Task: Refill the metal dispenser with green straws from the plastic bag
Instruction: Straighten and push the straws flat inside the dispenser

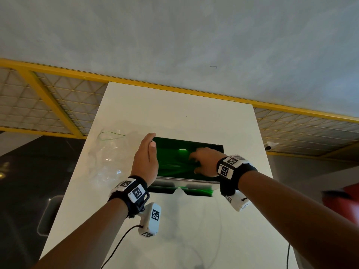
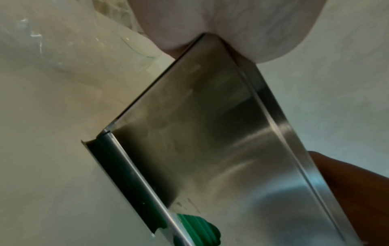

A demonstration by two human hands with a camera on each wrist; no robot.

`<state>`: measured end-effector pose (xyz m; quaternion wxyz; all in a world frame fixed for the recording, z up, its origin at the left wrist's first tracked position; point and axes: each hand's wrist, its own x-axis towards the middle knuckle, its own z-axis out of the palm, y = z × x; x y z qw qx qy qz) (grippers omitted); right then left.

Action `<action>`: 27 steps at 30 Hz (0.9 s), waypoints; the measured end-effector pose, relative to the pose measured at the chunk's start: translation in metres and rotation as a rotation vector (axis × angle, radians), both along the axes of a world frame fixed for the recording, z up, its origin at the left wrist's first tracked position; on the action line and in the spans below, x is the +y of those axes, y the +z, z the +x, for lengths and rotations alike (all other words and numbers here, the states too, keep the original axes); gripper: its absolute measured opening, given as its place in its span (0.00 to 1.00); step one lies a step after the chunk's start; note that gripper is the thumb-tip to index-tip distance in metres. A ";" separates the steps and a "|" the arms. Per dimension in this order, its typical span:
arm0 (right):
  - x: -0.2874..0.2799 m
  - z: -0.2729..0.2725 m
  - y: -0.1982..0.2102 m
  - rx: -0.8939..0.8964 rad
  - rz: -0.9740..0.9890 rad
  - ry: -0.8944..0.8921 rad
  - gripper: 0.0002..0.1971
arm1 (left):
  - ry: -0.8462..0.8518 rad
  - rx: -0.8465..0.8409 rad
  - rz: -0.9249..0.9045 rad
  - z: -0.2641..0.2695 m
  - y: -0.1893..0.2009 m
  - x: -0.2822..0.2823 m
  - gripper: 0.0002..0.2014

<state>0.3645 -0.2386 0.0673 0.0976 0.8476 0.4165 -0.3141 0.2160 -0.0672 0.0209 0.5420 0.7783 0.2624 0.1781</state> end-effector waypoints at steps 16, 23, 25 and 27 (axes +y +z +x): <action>0.011 -0.004 0.007 -0.117 -0.078 0.185 0.16 | -0.018 0.024 0.039 0.001 -0.003 0.000 0.22; 0.008 -0.004 0.006 -0.036 -0.059 0.085 0.15 | -0.027 0.032 0.041 0.001 -0.003 0.000 0.23; 0.009 -0.001 0.007 -0.059 -0.010 0.066 0.21 | -0.027 0.030 0.038 0.001 -0.003 0.000 0.23; 0.011 0.001 0.006 -0.066 0.029 0.054 0.28 | -0.027 0.031 0.035 0.001 -0.002 0.000 0.23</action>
